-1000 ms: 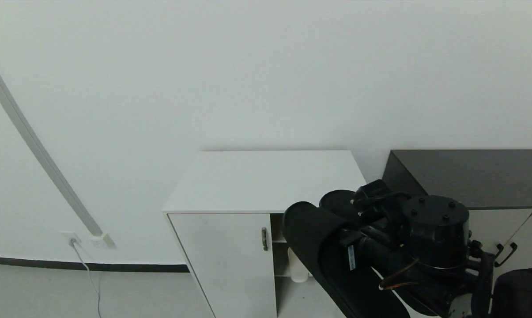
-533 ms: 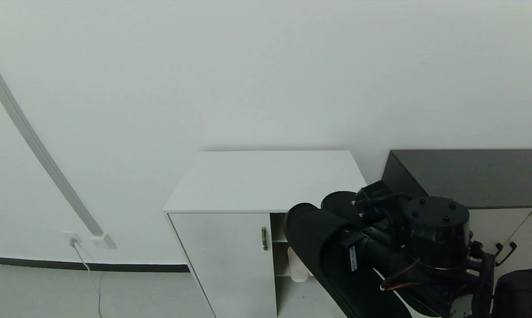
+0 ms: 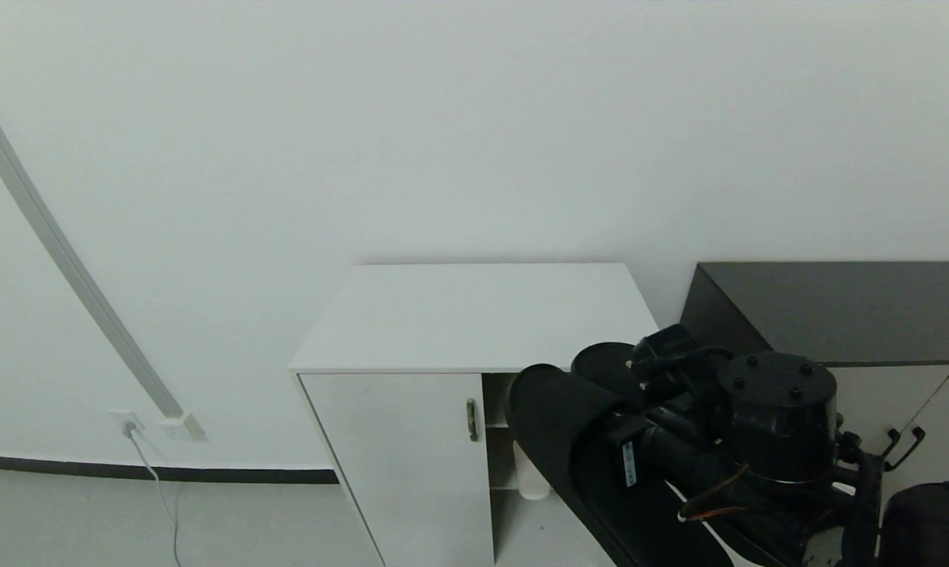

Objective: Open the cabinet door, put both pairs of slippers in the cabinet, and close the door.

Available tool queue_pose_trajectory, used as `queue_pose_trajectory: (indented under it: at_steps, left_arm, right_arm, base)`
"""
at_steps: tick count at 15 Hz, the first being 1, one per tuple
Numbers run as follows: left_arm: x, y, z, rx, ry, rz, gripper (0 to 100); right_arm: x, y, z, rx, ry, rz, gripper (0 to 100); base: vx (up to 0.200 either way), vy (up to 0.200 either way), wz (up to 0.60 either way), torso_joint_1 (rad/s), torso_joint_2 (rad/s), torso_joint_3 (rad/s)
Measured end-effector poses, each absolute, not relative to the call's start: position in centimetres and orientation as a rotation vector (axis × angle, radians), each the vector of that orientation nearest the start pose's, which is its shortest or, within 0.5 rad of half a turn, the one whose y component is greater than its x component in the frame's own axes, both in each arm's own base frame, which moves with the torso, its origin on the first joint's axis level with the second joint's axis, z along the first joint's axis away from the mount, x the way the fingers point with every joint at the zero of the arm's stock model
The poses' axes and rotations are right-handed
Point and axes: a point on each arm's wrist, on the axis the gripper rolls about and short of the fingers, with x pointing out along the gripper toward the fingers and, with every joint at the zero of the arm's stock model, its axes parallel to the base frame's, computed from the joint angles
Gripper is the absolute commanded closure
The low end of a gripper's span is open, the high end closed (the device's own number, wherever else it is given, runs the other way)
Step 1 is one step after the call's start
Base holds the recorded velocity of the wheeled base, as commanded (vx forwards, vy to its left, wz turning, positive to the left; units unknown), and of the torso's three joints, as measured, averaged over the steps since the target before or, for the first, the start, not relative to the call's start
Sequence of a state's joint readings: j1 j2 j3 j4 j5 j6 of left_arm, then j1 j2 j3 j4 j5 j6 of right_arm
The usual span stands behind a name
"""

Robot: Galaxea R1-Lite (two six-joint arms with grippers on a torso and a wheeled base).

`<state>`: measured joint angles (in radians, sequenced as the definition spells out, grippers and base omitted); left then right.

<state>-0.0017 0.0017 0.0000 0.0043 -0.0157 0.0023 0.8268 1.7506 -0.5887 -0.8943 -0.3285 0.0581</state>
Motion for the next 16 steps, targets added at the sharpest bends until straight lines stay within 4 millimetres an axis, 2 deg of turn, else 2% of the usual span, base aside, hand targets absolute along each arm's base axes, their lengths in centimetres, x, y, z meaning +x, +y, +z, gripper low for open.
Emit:
queue_pose_trajectory:
  at_steps: [9,16]
  left_arm:
    - [-2.27,-0.03,7.50,0.002,0.006,-0.019,100]
    - [-2.27,-0.03,7.52,0.002,0.006,-0.019,100]
  right_arm:
    - [19.90,20.84,13.48,-0.102,0.252,0.495,100]
    - [19.77,20.91,13.41,-0.104,0.254,0.499,100]
  base:
    - [0.000,0.000,0.00,-0.158,0.37,0.209]
    - [0.000,0.000,0.00,-0.221,0.53,0.307]
